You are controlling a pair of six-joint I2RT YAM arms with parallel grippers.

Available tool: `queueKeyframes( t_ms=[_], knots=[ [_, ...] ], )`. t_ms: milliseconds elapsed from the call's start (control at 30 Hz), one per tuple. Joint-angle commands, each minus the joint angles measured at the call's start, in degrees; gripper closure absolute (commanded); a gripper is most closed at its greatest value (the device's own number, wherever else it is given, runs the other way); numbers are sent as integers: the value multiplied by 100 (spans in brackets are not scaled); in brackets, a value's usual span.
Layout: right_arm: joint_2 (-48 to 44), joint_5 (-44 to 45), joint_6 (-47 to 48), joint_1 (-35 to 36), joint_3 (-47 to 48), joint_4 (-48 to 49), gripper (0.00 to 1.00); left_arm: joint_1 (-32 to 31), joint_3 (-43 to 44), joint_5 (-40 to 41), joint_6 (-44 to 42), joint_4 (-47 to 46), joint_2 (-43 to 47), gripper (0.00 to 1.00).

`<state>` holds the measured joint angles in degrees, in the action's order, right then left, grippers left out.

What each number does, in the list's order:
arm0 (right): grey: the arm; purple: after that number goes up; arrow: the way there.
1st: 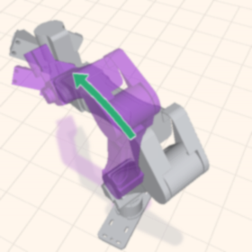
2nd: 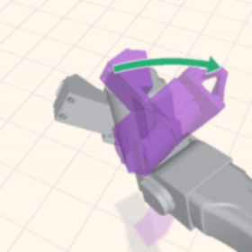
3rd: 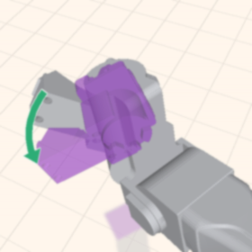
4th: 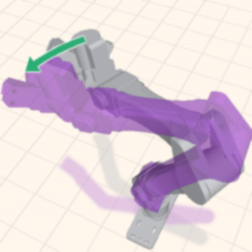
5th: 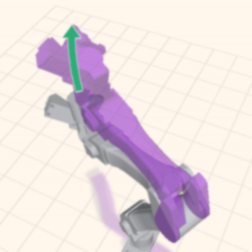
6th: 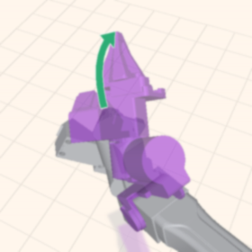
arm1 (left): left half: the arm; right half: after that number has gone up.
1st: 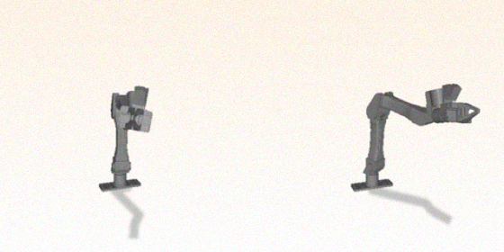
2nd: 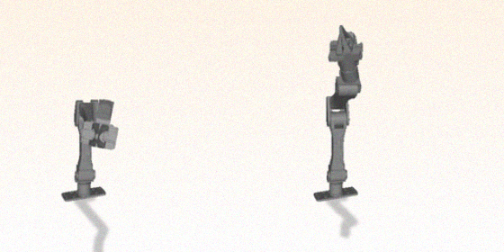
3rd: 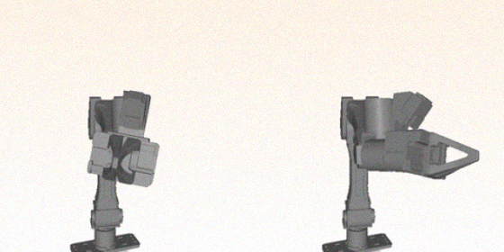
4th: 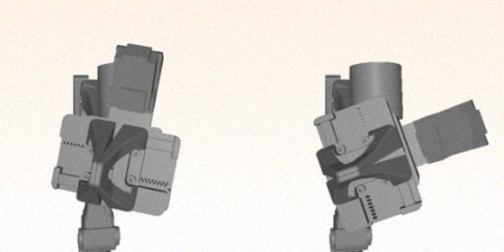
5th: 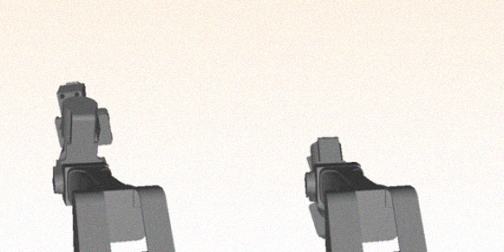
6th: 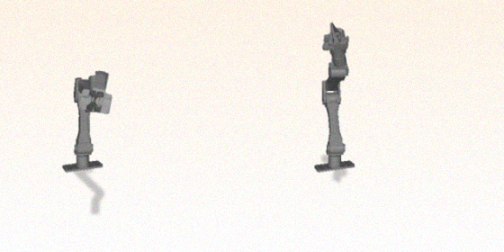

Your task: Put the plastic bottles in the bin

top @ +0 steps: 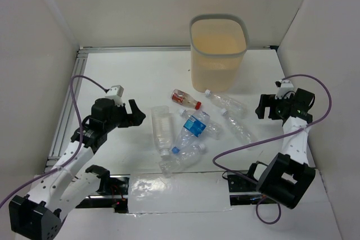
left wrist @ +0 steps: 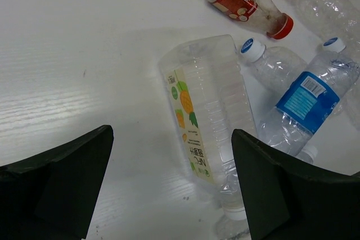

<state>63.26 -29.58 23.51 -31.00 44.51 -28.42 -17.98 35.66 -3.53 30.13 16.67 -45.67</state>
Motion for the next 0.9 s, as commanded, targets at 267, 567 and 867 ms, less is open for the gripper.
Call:
queueKeyframes(
  t_ms=[267, 567, 867],
  knots=[
    [177, -820, 321, -28, 470, -356, 85, -285, 442, -148, 378, -155, -153, 1],
    [239, -497, -126, 338, 628, -357, 0, -1461, 1301, 753, 976, 442, -1522, 6],
    [177, 76, -619, 833, 576, -216, 0, -2439, 2638, 2293, 2083, 1847, -3603, 1]
  ],
)
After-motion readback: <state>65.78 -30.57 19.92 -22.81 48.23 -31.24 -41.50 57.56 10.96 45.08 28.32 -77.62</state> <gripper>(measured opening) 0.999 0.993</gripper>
